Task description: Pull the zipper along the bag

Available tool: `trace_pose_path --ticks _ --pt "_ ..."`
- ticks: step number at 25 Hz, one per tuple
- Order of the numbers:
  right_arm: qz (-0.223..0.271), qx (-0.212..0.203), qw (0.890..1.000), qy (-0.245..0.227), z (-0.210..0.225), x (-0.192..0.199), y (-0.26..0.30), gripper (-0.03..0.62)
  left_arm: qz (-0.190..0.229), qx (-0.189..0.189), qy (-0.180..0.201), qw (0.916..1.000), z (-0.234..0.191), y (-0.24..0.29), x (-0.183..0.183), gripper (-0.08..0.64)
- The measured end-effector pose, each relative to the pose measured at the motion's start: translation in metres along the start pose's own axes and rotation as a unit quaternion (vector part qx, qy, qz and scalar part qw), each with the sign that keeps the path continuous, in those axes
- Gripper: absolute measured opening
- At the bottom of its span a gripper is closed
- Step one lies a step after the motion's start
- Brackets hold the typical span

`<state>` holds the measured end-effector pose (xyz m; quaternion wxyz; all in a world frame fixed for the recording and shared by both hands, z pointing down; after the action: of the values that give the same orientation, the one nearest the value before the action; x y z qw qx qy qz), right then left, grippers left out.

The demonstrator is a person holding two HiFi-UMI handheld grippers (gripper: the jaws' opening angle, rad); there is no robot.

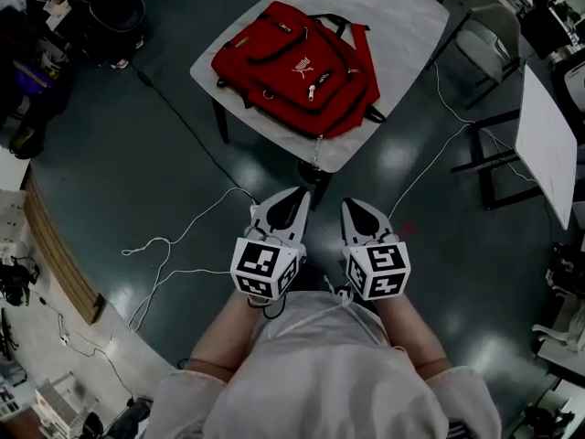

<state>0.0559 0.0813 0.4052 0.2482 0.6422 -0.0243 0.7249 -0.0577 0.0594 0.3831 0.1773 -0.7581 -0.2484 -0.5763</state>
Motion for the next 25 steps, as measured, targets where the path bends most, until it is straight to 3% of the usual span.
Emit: trace_pose_path --ticks 11,18,25 --pt "-0.049 0.003 0.999 0.017 0.023 -0.008 0.091 0.028 -0.052 -0.021 -0.019 0.9982 -0.068 0.058 0.014 0.031" --pt "-0.111 -0.029 0.993 0.011 0.062 0.010 0.146 0.028 -0.085 -0.061 -0.013 0.9944 -0.097 0.106 0.036 0.031" --pt "-0.173 -0.061 0.983 0.006 0.101 0.042 0.206 0.028 -0.134 -0.101 -0.027 0.9854 -0.129 0.153 0.079 0.031"
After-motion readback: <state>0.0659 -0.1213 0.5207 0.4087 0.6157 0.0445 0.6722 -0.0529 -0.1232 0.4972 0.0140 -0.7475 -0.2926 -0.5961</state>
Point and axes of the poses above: the fingertips, and each gripper's own axes: y forward along the fingers, z to its right, x out of its underside, the point moved 3 cm from there along -y, backward along the fingers, and after that the axes turned 15 degrees about z, right-handed, at the moved point
